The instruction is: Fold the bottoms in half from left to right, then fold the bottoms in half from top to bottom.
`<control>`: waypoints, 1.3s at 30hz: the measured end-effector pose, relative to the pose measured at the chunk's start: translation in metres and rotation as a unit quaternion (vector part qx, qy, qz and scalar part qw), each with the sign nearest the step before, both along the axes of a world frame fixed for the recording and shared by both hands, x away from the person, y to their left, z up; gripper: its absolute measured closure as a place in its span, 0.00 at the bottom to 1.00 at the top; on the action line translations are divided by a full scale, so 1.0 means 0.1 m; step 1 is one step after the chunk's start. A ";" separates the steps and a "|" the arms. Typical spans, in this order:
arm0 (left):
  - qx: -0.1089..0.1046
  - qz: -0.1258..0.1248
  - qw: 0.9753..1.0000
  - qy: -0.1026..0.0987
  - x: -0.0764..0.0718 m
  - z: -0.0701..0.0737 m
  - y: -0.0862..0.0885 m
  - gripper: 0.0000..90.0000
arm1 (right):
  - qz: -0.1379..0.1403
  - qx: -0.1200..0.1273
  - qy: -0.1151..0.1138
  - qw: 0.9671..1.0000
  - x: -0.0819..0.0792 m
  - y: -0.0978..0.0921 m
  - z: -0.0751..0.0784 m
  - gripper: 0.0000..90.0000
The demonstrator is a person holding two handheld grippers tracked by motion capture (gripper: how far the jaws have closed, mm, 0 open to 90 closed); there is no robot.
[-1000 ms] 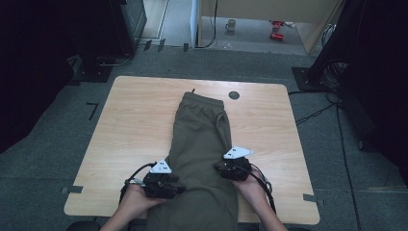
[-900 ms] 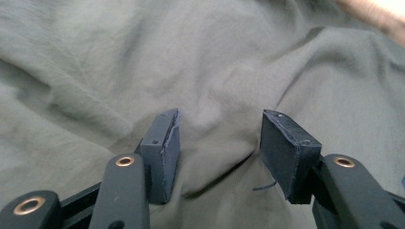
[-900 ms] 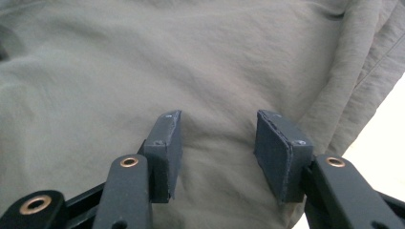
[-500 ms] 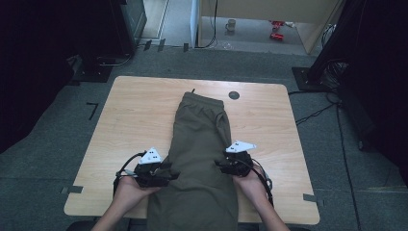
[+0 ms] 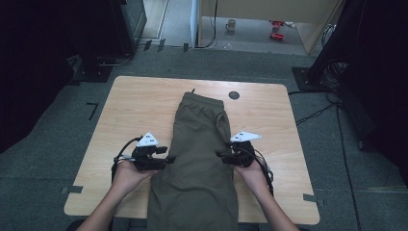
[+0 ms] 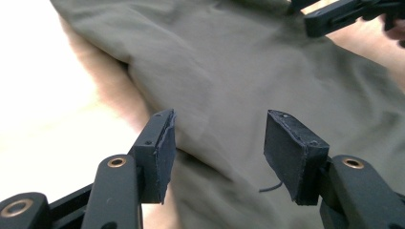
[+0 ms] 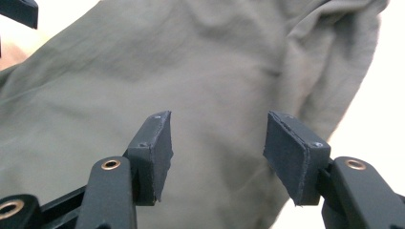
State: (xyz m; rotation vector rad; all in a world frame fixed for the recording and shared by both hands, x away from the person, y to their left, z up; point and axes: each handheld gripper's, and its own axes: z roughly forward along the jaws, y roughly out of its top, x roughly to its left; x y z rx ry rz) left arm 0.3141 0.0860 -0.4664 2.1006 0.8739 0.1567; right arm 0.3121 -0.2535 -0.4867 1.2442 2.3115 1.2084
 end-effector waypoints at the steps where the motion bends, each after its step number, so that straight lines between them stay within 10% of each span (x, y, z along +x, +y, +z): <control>1: 0.002 0.002 1.000 -0.001 0.05 0.01 0.00 0.50 | -0.003 -0.001 -0.006 1.000 0.02 -0.01 0.01 0.47; 22: -0.024 0.003 1.000 -0.003 0.92 0.16 -0.11 0.51 | -0.030 0.006 0.012 0.999 0.80 -0.10 0.17 0.43; 39: -0.006 0.004 1.000 -0.030 1.44 0.25 -0.41 0.51 | -0.049 0.003 -0.019 0.999 1.16 -0.10 0.28 0.42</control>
